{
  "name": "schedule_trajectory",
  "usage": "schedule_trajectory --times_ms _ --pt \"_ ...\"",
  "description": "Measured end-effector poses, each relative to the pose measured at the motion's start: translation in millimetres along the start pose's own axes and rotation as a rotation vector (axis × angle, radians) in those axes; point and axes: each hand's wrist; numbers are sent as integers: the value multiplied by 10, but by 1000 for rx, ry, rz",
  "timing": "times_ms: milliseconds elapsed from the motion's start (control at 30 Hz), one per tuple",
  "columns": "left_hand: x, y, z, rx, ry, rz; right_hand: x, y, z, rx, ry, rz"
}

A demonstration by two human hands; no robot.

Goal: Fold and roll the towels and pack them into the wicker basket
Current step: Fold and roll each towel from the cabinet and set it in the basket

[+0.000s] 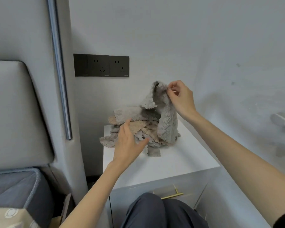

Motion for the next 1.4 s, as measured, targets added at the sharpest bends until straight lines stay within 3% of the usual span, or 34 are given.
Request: schedule_trajectory --times_ms 100,200,400,533,633,733,833,967,1033,1167,1300,1400 --pt "-199 -30 312 247 25 30 65 -206 -164 -40 -15 -52" --pt "-340 -108 485 347 67 139 156 -399 -259 -98 16 -176" --pt "-380 -252 656 436 201 124 257 -562 -98 -178 294 -429" --pt "-316 -229 603 502 25 35 363 -386 237 -70 479 -398" --pt "-246 -144 447 411 -116 -74 522 -196 473 59 473 -352" --pt "-191 -76 246 347 -250 -115 700 -71 627 -10 505 -312" --pt "-166 -62 53 262 -328 -104 933 22 731 92 369 -363" --pt "-184 -89 -79 132 -341 -100 1272 147 883 379 120 -705" --pt "-201 -121 -104 92 -310 -95 1358 224 1005 528 9 -772" --pt "-210 -189 -143 -16 -246 -76 1390 343 1204 739 -142 -719" --pt "-204 -231 -184 -35 -251 -72 1345 309 1295 756 -188 -640" --pt "-214 -262 -205 21 -285 -47 1294 203 1288 729 -174 -470"
Point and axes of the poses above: each hand's wrist, its own x-axis away from the middle knuckle, its own y-axis out of the palm, z = x × y, and after that the axes turned 12 degrees about y, right-handed
